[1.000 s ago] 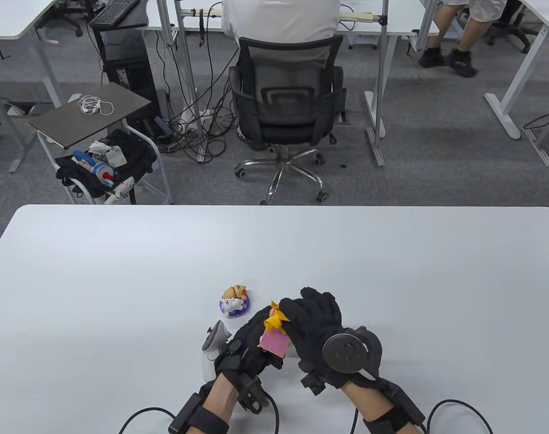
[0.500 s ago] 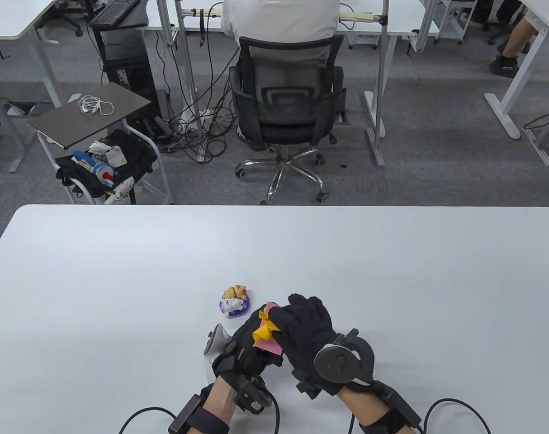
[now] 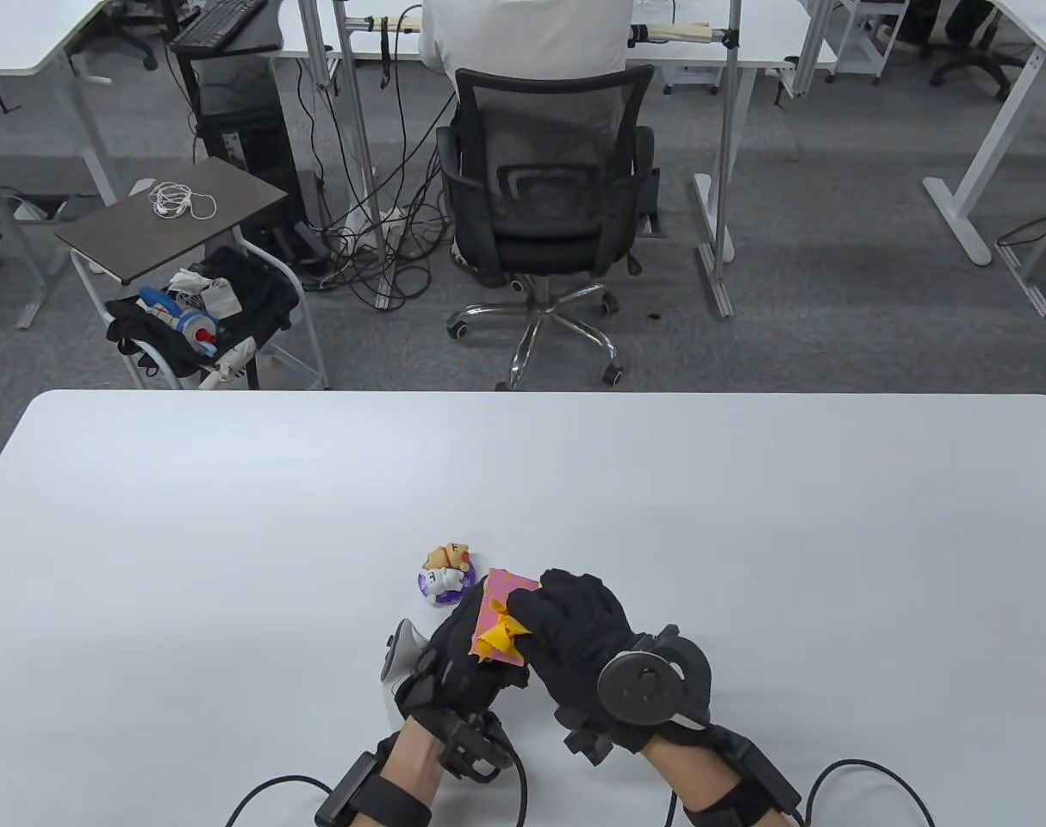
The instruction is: Dust the small ornaments
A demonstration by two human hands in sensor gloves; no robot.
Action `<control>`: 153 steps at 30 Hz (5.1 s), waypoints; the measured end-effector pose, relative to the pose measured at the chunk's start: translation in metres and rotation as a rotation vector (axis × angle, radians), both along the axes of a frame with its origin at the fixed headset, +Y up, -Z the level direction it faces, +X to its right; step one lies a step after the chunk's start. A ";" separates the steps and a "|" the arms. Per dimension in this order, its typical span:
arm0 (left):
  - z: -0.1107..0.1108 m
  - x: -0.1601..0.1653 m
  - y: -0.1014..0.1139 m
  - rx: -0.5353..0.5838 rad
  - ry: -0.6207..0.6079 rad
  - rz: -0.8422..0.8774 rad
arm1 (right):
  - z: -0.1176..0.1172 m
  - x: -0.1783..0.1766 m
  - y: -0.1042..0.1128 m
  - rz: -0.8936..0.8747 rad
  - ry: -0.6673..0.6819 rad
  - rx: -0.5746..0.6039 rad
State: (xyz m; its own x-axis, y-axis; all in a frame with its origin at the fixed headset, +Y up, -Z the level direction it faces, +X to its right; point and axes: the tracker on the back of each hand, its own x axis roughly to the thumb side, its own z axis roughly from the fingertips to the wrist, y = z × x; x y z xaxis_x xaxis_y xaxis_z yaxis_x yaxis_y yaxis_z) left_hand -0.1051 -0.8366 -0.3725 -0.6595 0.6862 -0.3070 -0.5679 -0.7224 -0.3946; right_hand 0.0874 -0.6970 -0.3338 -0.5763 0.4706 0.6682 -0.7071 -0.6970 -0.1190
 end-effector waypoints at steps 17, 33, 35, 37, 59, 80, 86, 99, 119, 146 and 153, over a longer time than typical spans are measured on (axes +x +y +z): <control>0.001 -0.017 0.009 0.097 0.158 -0.601 | -0.025 0.014 -0.035 -0.368 0.013 -0.619; 0.005 -0.001 0.002 0.015 0.015 -0.242 | -0.025 0.020 -0.023 -0.594 0.134 -0.618; 0.005 0.003 0.002 0.035 -0.022 -0.219 | -0.023 0.020 -0.020 -0.504 0.108 -0.546; 0.006 0.004 0.000 0.019 -0.017 -0.168 | -0.020 0.019 -0.015 -0.377 0.065 -0.453; -0.001 -0.013 -0.010 0.014 0.106 -0.284 | 0.004 -0.011 0.001 0.092 0.029 -0.085; -0.001 -0.013 0.008 0.116 0.075 -0.480 | -0.015 0.019 0.004 0.044 -0.096 -0.142; -0.001 -0.011 0.015 0.192 0.081 -0.534 | -0.011 0.012 0.003 -0.048 -0.008 -0.197; 0.004 -0.013 0.016 0.089 0.088 -0.375 | 0.001 -0.002 0.003 0.008 0.030 -0.101; 0.005 -0.022 0.024 0.061 0.128 -0.281 | -0.013 0.006 -0.007 -0.051 -0.023 -0.236; 0.011 -0.010 0.028 0.159 0.114 -0.620 | -0.006 -0.001 -0.005 0.086 -0.068 -0.121; 0.014 -0.012 0.043 0.201 0.176 -0.776 | -0.014 0.014 -0.003 0.072 -0.160 -0.118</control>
